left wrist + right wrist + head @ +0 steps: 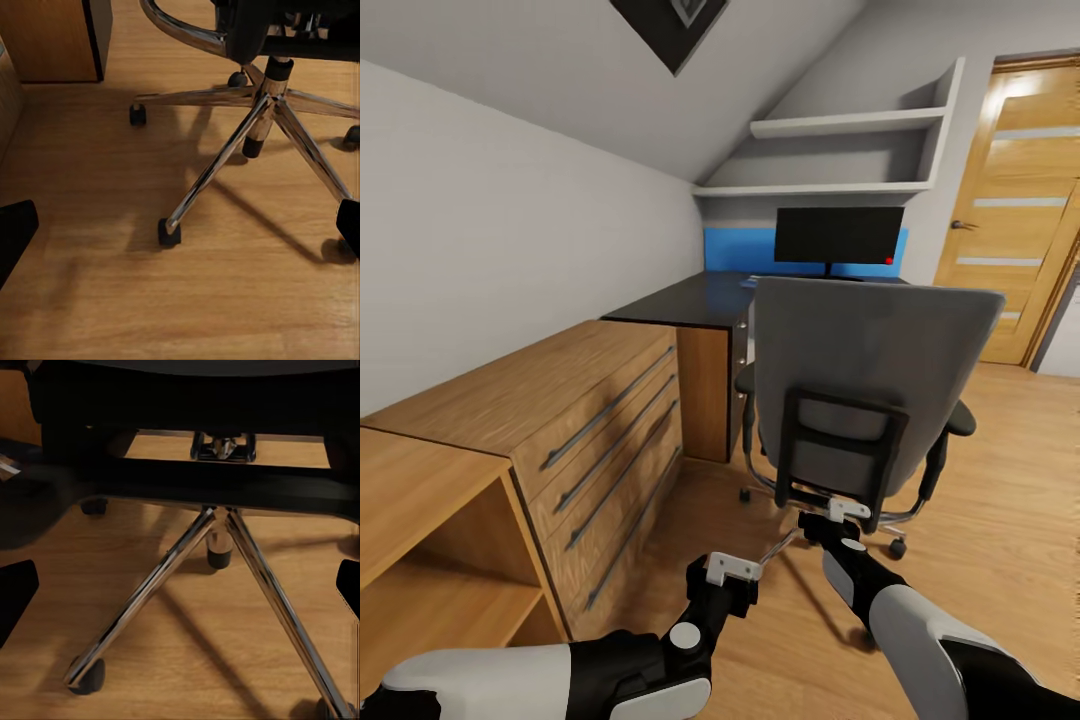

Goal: In the bedroom, organize the workspace by keeping the computer under the desk, ensuring the monitor is on the desk, placing the keyboard on the desk next to the monitor, placing the mouse on the desk next to the keyboard, moving the folder from the swivel chair onto the desk next to the mouse, stacking the notebook on top of the folder with the pen on top of the notebook, and positioning the swivel chair next to the desk.

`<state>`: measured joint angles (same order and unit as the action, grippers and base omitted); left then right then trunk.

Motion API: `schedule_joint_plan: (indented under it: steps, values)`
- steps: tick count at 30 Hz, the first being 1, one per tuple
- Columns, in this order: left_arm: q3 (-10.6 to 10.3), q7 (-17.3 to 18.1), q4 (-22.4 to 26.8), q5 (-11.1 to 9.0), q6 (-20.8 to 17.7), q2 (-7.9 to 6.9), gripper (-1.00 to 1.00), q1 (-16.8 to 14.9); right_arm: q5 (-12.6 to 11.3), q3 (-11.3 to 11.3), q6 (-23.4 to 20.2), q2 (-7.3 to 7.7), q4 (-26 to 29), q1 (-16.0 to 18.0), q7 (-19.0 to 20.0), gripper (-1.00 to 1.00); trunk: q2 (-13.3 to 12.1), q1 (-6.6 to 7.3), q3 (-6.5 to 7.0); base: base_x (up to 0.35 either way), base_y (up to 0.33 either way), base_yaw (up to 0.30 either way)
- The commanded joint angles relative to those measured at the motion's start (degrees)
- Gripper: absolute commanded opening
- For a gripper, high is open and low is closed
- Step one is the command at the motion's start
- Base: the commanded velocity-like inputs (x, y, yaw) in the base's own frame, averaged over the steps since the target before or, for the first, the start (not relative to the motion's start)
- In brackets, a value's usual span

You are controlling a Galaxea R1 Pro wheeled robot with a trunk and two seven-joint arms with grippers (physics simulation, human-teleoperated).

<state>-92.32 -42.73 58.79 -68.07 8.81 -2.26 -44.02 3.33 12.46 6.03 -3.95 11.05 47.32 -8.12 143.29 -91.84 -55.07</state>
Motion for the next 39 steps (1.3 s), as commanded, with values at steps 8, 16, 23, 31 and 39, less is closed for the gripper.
schedule_joint_plan:
  steps: [8, 16, 23, 31, 39]
  values:
    - [-0.23, -0.16, 0.1, -0.65, 0.58, -0.03, 1.0, -0.07, 0.35, 0.45, 0.21, -0.01, -0.06, 0.05, -0.06, 1.0, 0.03, 0.01, 0.21, -0.002, 0.0, -0.206]
    - [-0.23, -0.23, 0.1, -0.66, 0.59, -0.03, 1.0, -0.1, 0.35, 0.45, 0.21, 0.01, -0.02, 0.05, -0.06, 1.0, 0.03, 0.01, 0.51, 0.0, 0.0, -0.233]
    - [-0.23, -0.25, 0.02, -0.66, 0.59, -0.03, 1.0, -0.1, 0.36, 0.46, 0.21, 0.07, 0.02, 0.05, -0.06, 1.0, 0.03, 0.01, 0.79, 0.0, 0.0, -0.237]
    - [-0.23, -0.25, 0.01, -0.66, 0.59, -0.04, 1.0, -0.1, 0.37, 0.46, 0.21, 0.08, 0.04, 0.05, -0.06, 1.0, 0.03, 0.01, 1.02, 0.0, 0.0, -0.233]
    - [-0.23, -0.32, 0.01, -0.66, 0.59, -0.05, 1.0, -0.1, 0.37, 0.46, 0.21, 0.08, 0.03, 0.05, -0.06, 1.0, 0.03, 0.01, 1.07, 0.0, 0.0, -0.127]
